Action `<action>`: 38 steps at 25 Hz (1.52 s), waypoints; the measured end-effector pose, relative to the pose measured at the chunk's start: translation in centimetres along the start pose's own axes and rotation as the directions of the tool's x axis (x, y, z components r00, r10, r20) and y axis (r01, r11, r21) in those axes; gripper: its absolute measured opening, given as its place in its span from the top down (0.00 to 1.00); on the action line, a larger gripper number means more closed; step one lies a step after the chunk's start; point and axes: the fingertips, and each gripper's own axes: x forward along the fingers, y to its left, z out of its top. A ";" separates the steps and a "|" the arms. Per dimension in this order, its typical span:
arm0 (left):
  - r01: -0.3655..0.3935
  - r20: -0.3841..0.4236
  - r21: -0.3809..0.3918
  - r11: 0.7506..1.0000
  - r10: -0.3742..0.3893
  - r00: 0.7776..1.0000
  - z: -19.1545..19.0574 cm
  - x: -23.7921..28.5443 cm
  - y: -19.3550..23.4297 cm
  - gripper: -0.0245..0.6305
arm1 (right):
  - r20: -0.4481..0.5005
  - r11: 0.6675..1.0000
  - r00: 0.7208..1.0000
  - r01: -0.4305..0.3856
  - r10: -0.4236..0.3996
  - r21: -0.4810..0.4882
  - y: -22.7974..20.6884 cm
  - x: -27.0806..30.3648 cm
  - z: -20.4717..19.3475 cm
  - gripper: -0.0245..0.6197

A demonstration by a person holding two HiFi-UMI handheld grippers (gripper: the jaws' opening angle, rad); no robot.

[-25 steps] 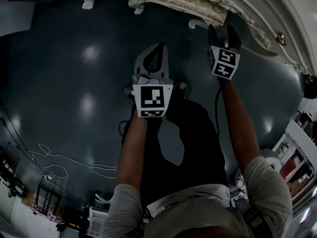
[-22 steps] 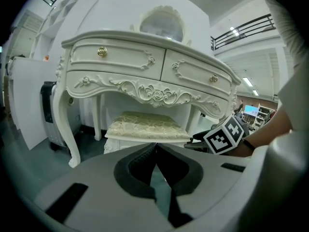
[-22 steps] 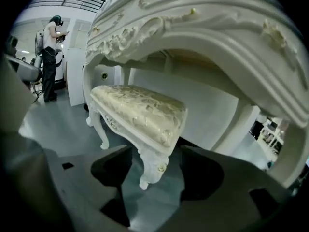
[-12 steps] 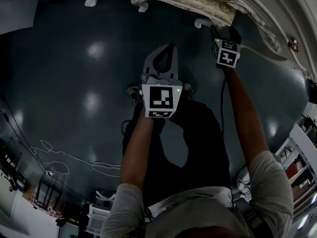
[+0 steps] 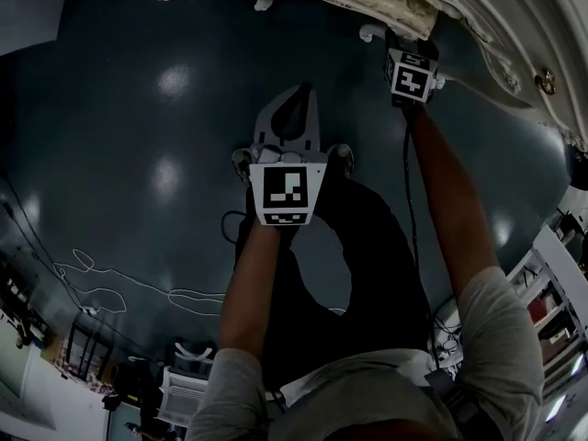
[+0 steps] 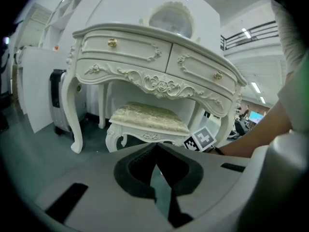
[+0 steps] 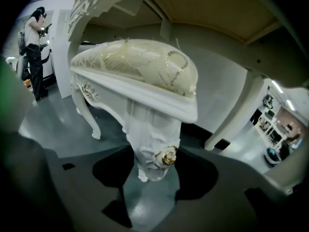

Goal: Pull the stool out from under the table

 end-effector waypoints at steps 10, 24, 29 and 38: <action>-0.039 -0.071 -0.066 0.997 0.034 0.997 -1.8 0.2 -2.8 0.95 | -0.040 0.999 0.999 0.006 -0.004 0.036 1.8 -1.2 -0.5 0.54; 0.019 -0.128 -0.013 1.000 -0.021 0.991 -4.2 -3.1 -6.5 0.95 | -0.078 0.992 0.996 0.049 -0.040 0.114 4.7 -4.6 -4.3 0.56; 0.044 -0.144 0.010 0.999 -0.042 0.989 -5.2 -5.1 -7.4 0.95 | -0.070 0.989 0.997 0.043 -0.034 0.140 6.4 -6.2 -5.7 0.58; 0.067 -0.142 0.022 0.998 -0.063 0.988 -6.3 -7.6 -7.5 0.95 | -0.063 0.984 0.997 0.046 -0.036 0.174 9.2 -8.5 -7.3 0.61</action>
